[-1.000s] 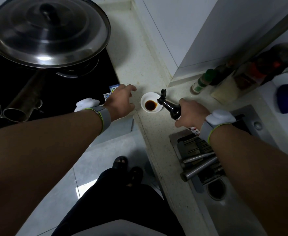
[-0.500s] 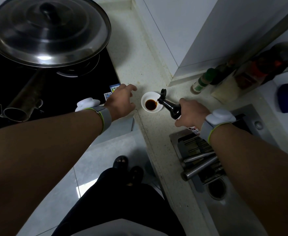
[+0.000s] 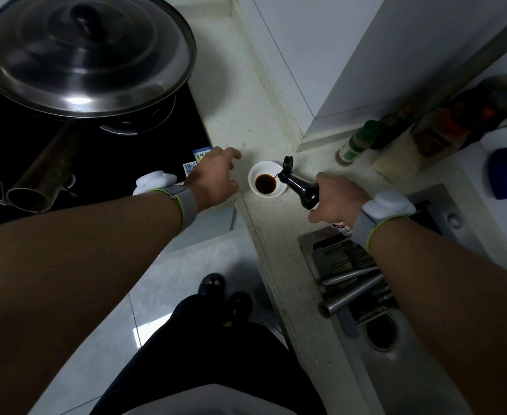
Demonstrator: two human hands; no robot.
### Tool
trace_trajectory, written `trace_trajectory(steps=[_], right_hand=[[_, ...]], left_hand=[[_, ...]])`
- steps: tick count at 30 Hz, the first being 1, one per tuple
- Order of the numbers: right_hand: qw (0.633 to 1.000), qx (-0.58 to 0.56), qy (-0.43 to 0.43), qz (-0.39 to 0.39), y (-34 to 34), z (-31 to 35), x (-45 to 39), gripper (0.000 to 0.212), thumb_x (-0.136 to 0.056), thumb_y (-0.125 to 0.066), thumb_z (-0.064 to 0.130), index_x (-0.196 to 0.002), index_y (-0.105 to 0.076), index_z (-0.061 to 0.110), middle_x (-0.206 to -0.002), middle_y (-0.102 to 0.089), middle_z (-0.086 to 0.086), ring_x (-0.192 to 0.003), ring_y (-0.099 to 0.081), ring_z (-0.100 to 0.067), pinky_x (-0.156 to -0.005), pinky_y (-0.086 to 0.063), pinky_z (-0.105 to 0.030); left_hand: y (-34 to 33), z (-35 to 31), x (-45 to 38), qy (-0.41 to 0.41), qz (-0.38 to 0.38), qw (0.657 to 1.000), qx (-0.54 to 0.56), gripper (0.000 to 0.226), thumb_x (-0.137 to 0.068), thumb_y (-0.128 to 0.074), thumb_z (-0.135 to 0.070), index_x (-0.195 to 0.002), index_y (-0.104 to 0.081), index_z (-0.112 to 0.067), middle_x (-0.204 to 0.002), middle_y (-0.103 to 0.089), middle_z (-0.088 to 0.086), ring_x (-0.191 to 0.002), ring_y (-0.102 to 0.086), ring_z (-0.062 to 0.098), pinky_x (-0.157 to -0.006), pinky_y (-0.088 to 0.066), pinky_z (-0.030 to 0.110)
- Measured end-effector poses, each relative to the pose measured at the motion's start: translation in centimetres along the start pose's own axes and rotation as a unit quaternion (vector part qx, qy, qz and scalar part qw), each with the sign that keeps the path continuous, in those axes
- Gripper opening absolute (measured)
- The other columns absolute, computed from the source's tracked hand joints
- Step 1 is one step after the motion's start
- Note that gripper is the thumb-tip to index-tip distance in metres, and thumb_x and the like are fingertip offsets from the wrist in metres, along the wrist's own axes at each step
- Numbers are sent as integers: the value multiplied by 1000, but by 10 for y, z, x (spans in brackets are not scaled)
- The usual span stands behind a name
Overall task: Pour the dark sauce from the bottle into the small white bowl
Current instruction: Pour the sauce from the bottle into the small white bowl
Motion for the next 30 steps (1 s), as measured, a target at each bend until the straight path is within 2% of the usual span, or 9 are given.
trace_trajectory(steps=[2,8,16,25,30], right_hand=[[1000,-1,2,0,0,0,0,58,-71,-90,33,-104,-44,18,-99,-58,-5,-83,-60,-28,-54,-36,-28],[1000,3,-1,-1,-1,1,-1,59,-71,-89,34,-105,-44,19,-100,-59,-6,-84,-61,-29,-60,-41,-30],[1000,6,6,-3,-2,1,-2,59,-70,-90,34,-103,-44,17,-94,-56,-5,-78,-58,-28,-50,-32,-27],[1000,7,5,-1,0,3,0,60,-71,-89,33,-105,-43,16,-95,-55,-7,-81,-59,-30,-59,-40,-30],[1000,7,1,-2,1,4,1,59,-72,-89,32,-105,-42,17,-94,-54,-5,-80,-58,-29,-51,-33,-28]], left_hand=[[0,0,0,1,-1,1000,1,60,-86,-71,-11,-143,-52,-17,-126,-59,10,-112,-61,28,-97,-54,40],[1,0,0,2,1,1000,3,60,-86,-70,-11,-143,-53,-17,-126,-59,10,-112,-61,28,-97,-53,39],[1,0,1,-3,0,1000,-3,60,-86,-70,-10,-143,-53,-16,-126,-59,12,-112,-61,29,-97,-53,40],[3,-1,2,0,-1,1000,2,60,-86,-70,-10,-143,-53,-16,-128,-59,12,-114,-61,28,-98,-51,36],[3,-2,3,2,0,1000,1,60,-86,-70,-10,-143,-52,-15,-129,-59,12,-114,-62,28,-97,-52,36]])
Point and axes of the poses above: each hand's wrist, its own x-axis away from the middle knuckle, its own y-axis out of the back of the hand, z = x × y, the point moved 1 cm from there along -x, towards the middle knuckle
